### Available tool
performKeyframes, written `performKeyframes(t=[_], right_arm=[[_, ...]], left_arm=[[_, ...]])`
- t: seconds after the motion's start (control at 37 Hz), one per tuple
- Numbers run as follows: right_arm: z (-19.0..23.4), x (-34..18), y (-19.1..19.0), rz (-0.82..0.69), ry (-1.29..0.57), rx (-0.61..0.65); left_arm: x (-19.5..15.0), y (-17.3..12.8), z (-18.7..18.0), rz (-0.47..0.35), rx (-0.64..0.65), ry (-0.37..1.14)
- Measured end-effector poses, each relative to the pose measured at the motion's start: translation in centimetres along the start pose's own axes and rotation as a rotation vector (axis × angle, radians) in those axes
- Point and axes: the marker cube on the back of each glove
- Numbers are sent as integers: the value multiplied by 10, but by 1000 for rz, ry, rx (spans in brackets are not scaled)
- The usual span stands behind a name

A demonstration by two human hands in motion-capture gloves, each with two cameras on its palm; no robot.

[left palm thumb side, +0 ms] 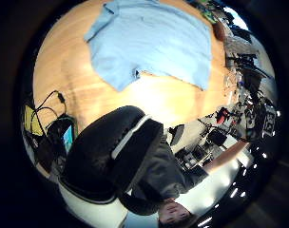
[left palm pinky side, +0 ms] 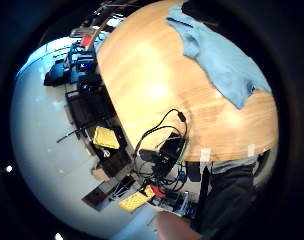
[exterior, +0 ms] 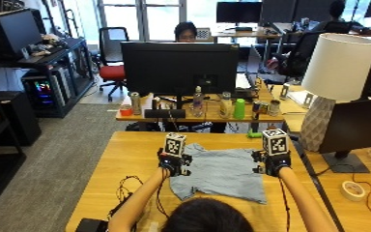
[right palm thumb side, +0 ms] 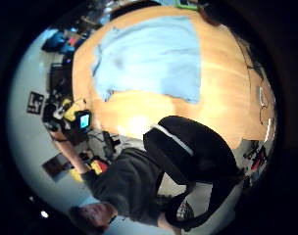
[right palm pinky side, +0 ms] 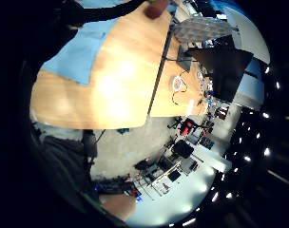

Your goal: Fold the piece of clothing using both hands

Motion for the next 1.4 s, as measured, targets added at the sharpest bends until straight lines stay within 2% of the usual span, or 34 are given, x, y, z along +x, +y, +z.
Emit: performKeyframes(t=[0.08,0.16,0.27,0.38,0.43,0.54,0.68,0.92,1.11,1.24,1.4], right_arm=[[15,-2,-24,-77,8,54],[31,-4,-39,-86,12,14],[49,-8,-54,-90,15,-27],[68,-16,-65,-103,19,-58],[72,-22,-58,-90,26,-60],[69,-42,-15,-54,38,-64],[81,-49,-18,-57,46,-54],[109,-49,-31,-28,124,-62],[121,-53,-36,-51,103,-5],[123,-55,-37,-52,100,56],[120,-55,-41,-45,90,156]], left_arm=[[13,13,11,1,-53,55],[22,33,19,-62,-83,86],[24,28,34,-115,-108,85],[27,16,51,-123,-104,57],[31,11,59,-102,-107,52],[40,8,75,-60,-160,48],[47,9,89,-38,-238,36],[47,0,103,-114,-216,-28],[42,-9,100,-83,-160,-35],[40,-11,97,-104,-142,-57],[39,-13,96,-88,-97,-85]])
